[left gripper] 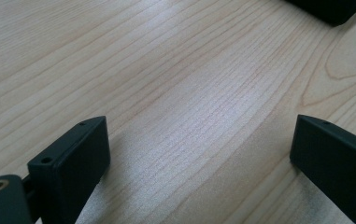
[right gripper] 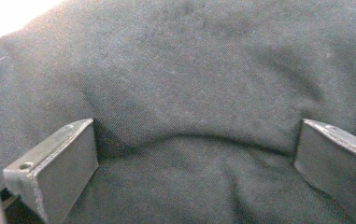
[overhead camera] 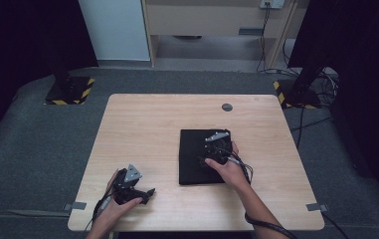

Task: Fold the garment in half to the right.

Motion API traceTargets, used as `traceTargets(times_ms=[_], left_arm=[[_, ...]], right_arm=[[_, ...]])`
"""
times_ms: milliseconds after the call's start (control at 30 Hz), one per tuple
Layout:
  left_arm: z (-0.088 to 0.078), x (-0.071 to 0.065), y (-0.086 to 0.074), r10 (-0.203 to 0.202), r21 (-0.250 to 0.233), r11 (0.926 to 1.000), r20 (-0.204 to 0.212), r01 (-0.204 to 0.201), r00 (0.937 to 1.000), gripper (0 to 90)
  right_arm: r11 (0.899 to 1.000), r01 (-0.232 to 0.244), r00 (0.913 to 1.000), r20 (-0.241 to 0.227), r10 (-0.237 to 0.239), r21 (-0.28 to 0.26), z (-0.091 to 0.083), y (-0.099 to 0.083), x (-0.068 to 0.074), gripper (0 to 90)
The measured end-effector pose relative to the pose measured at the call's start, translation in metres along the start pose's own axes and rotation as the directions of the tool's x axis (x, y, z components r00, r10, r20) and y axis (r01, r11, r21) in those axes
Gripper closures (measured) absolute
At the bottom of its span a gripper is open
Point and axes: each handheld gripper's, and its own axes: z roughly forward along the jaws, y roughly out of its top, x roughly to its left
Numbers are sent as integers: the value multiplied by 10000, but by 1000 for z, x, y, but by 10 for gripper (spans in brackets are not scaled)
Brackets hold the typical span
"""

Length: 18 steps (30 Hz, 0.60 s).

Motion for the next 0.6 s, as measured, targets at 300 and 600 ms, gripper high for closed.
traceTargets(times_ms=[300, 600], left_arm=[[-4, 0, 1, 46, -42, 10000, -17, -46, 10000, 38], [-3, -4, 2, 173, 127, 9998, -71, -172, 9998, 32]], right_arm=[[9998, 179, 9995, -246, -180, -13, -2, 8, -3, 24], [9967, 521, 9978, -368, -545, -615, -51, 10, -13, 26]])
